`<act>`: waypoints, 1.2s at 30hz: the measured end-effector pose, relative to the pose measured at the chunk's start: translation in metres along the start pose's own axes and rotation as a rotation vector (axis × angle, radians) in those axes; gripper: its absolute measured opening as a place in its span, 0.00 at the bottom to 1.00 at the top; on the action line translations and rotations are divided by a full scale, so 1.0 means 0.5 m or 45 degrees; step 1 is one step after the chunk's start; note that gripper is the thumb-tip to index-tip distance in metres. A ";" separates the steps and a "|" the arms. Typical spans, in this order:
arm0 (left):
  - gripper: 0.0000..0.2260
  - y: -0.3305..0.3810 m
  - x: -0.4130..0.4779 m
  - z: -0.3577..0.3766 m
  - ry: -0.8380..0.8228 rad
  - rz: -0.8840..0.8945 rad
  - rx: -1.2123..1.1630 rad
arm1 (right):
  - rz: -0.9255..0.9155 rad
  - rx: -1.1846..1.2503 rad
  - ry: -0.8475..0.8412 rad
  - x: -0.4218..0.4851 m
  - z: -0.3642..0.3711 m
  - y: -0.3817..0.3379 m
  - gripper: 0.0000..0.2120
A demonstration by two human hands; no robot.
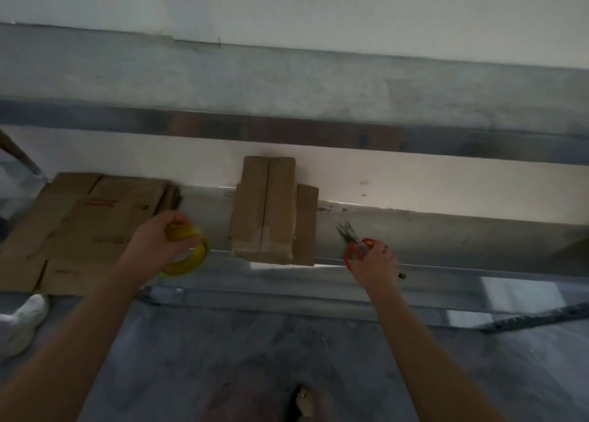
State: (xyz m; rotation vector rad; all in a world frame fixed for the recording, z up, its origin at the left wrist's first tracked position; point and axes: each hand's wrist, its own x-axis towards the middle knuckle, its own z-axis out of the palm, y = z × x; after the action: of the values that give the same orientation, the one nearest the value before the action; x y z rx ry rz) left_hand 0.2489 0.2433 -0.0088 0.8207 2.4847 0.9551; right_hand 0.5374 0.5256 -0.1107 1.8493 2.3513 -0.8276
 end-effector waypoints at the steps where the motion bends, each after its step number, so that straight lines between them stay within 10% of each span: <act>1: 0.12 0.000 -0.004 0.001 0.010 -0.007 0.007 | 0.007 0.023 -0.013 0.013 -0.001 -0.004 0.33; 15: 0.13 0.024 -0.026 0.004 -0.067 0.074 0.036 | -0.365 -0.246 0.088 -0.056 -0.048 -0.022 0.24; 26: 0.14 -0.023 -0.001 -0.074 -0.246 0.442 -0.022 | -0.944 -0.019 0.362 -0.398 0.069 -0.369 0.24; 36: 0.13 -0.081 -0.001 -0.134 -0.245 0.702 0.004 | -0.744 0.493 0.153 -0.431 0.160 -0.513 0.12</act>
State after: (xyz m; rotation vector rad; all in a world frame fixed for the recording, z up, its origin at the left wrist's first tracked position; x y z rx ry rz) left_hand 0.1996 0.1856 0.0106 1.5670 2.1292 0.9780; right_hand 0.3427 0.2611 -0.0070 1.3229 3.0439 -1.3331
